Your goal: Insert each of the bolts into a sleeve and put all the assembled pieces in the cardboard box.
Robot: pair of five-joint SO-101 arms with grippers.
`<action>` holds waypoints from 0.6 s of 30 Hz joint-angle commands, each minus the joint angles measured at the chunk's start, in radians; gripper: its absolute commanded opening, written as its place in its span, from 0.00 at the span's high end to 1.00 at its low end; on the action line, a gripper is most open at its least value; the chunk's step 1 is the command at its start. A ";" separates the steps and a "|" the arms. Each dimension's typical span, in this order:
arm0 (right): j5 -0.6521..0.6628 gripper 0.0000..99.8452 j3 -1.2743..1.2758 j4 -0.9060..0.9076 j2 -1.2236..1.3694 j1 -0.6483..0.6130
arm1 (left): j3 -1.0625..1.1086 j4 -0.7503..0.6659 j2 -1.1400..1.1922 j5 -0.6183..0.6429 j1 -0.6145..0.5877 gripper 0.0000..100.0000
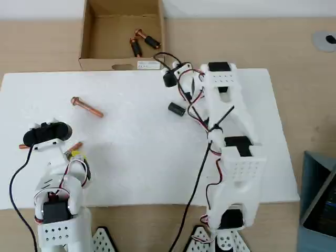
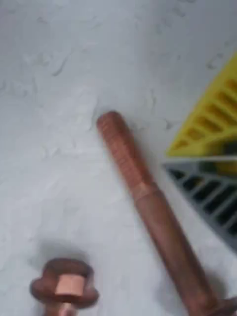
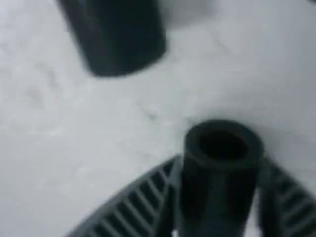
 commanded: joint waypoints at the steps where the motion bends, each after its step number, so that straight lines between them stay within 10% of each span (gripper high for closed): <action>1: 0.005 0.99 0.067 -0.035 0.015 0.002 | -0.009 -0.018 -0.007 -0.009 -0.008 1.00; 18: -0.041 0.99 -0.033 0.143 -0.375 -0.067 | -0.009 -0.018 -0.007 -0.009 -0.003 1.00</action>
